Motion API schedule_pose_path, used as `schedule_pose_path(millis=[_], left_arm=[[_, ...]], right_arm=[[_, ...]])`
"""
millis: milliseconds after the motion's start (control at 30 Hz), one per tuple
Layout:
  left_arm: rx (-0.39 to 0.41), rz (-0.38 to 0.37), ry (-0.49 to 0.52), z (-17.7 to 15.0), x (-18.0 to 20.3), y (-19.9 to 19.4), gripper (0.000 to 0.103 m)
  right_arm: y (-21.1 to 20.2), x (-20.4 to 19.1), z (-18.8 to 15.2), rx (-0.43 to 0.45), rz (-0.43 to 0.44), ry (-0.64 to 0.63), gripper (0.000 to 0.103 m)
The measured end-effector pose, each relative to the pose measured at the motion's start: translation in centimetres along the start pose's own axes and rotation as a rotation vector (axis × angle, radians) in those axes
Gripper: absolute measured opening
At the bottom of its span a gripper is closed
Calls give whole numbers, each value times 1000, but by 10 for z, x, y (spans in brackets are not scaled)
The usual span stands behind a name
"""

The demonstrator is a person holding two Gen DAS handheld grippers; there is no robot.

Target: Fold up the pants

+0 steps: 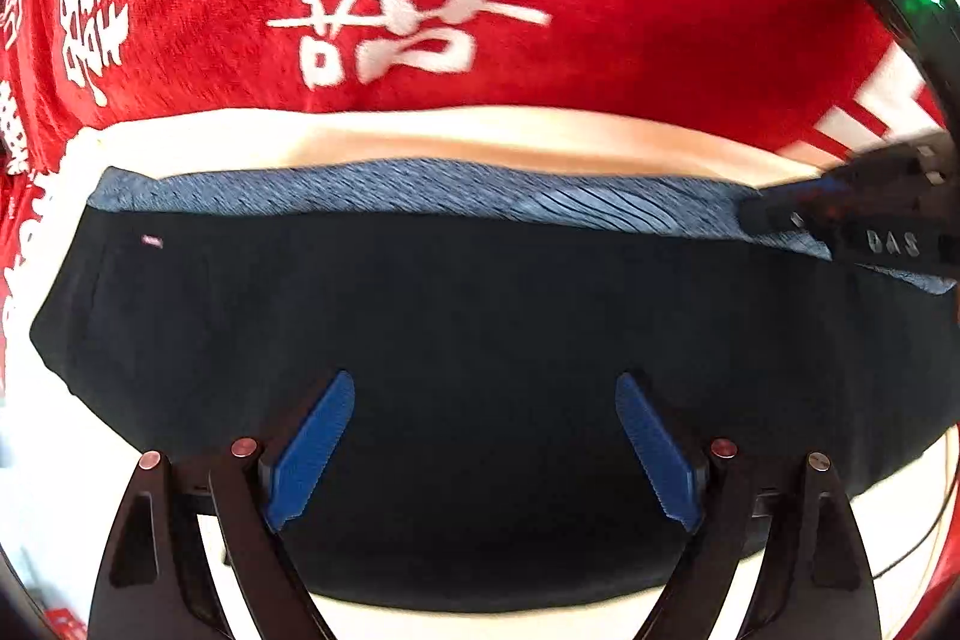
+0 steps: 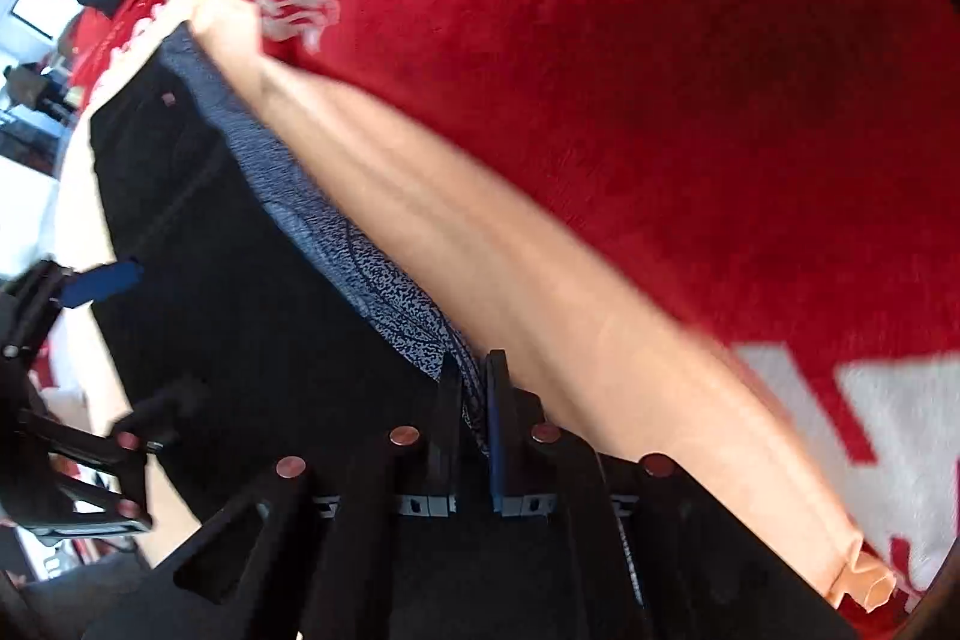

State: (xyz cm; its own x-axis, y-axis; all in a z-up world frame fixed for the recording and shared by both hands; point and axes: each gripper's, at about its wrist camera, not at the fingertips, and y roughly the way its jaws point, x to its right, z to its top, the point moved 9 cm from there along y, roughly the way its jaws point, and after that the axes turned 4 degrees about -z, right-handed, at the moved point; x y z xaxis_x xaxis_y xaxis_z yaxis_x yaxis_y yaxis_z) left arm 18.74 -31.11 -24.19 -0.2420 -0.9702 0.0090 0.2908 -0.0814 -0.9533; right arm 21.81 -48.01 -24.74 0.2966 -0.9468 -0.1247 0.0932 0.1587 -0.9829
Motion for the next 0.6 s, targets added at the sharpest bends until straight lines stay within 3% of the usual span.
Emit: schedule_pose_path(millis=[67,167,233,267,333,467,600], left_arm=[[2,0,-16,13,-9,2,90],[19,15,30,30,-14,12,90],[-20,52,84,26,-15,31,90],[-52,55,87,16,-18,41,91],[-17,15,33,10,-22,36,91],[-29,23,45,-6,-28,33,95],[-47,39,55,-6,-27,32,96]], right_arm=[[-8,9,-8,11,-9,92,39],[-35,21,-43,75,39,225,48],[-39,45,-87,58,2,345,49],[-43,60,-121,49,17,464,49],[-59,73,-171,101,121,657,49],[-83,90,-261,183,189,987,49],[-89,117,-286,227,200,1141,49]])
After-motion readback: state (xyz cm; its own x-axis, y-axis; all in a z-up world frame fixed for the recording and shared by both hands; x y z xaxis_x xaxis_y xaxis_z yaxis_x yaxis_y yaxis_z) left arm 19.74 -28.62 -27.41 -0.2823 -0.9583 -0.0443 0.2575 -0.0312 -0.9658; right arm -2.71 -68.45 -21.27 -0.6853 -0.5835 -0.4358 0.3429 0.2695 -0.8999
